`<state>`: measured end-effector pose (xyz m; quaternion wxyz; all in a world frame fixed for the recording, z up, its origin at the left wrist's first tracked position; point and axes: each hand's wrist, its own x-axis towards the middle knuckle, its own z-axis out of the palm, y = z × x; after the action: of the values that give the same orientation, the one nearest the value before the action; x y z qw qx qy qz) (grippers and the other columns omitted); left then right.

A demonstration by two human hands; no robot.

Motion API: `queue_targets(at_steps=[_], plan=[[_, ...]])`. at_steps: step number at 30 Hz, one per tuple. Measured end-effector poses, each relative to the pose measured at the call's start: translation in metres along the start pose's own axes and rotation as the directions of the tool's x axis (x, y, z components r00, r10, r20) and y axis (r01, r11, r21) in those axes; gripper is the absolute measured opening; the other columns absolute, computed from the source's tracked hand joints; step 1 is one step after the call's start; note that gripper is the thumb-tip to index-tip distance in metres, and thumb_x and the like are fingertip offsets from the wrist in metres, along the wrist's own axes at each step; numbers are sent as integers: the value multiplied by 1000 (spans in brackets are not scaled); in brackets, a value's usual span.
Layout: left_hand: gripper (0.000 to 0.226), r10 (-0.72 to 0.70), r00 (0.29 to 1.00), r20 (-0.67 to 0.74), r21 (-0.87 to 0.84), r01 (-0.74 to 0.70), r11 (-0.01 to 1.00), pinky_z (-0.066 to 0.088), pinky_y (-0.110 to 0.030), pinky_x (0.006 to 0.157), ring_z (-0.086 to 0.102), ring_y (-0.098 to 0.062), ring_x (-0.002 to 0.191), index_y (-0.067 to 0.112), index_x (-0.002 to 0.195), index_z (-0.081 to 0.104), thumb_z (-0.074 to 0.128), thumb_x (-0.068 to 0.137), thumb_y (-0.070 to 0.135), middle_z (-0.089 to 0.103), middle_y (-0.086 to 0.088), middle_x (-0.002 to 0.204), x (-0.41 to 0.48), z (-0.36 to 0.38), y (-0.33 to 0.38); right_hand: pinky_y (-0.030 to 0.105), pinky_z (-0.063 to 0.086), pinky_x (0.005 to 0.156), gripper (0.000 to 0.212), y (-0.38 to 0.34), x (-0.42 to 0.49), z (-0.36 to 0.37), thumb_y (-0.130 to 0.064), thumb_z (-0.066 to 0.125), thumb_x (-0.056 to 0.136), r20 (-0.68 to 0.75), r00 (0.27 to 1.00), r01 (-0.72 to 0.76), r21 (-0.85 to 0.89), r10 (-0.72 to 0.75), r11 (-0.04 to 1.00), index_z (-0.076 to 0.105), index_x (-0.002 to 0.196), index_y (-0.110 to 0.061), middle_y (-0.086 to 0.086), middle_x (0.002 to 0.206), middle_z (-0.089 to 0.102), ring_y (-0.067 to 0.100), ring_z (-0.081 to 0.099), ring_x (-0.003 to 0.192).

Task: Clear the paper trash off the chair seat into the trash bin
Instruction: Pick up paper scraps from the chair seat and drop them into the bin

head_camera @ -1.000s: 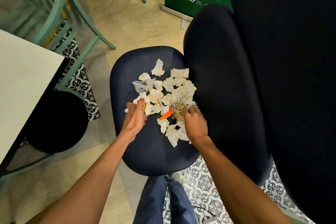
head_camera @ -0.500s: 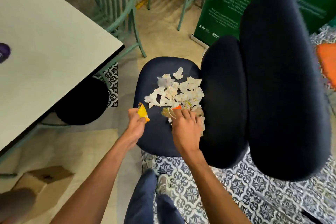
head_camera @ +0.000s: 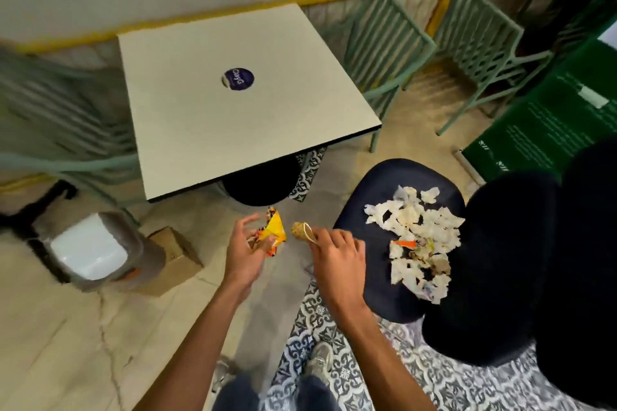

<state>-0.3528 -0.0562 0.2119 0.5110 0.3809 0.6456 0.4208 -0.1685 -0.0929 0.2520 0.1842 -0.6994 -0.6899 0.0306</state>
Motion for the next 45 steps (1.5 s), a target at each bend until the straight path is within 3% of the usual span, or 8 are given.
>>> queue_targets(at_steps=[3,9,15,18,23,27,40,45], plan=[[39,-31,993,-114,-66,24,998,55,-16,68,70,-16,102,26,116,67,80,86,4,73,-2,113,-7,-69,-5,41,46,73,20,-61,-3,18,-28,81,91,11,994,105,40,-105,994,69,108,-27,-6,93,72,28,64,89],[33,-54,961,-271,-38,46,998,51,-10,62,70,5,80,18,109,71,82,83,1,75,1,99,-25,-219,-21,37,48,68,17,-188,-20,62,-33,82,89,91,965,232,132,-244,964,72,100,-25,-3,89,73,26,65,85],[33,-77,880,-469,27,102,994,53,-11,59,70,-5,86,24,98,74,87,76,3,76,4,94,-39,-351,-51,33,46,62,14,-297,-33,114,-35,80,90,212,921,271,253,-327,929,74,94,-23,-2,89,71,25,63,84],[31,-67,854,-515,77,124,989,50,-8,60,68,1,82,20,100,75,88,77,5,74,7,92,-36,-391,-67,26,37,58,14,-335,-29,137,-32,84,88,212,894,335,268,-395,903,76,92,-21,-1,84,70,23,62,80],[31,-124,812,-571,81,206,975,61,-30,72,70,0,78,26,99,74,88,77,9,76,6,90,-16,-434,-96,34,50,63,14,-383,-7,185,-32,75,96,315,841,356,289,-440,888,77,97,-18,3,90,70,27,64,87],[30,-166,789,-592,72,257,964,62,-37,75,72,-4,78,29,98,73,87,78,11,76,7,89,12,-454,-117,37,56,65,16,-419,18,229,-29,73,98,379,788,391,301,-485,870,78,106,-16,7,96,71,30,67,93],[22,-200,792,-578,194,371,908,54,-27,71,71,-8,79,32,98,71,83,81,30,74,12,81,96,-485,-165,43,60,76,19,-481,68,368,-12,65,96,627,611,486,184,-483,854,71,114,-13,12,105,72,36,67,104],[24,-185,818,-544,223,354,908,57,-32,72,70,-5,73,33,99,70,85,81,28,74,15,80,111,-486,-176,45,60,78,16,-483,66,399,-14,63,98,664,614,435,168,-427,885,69,112,-12,12,113,69,35,65,109]])
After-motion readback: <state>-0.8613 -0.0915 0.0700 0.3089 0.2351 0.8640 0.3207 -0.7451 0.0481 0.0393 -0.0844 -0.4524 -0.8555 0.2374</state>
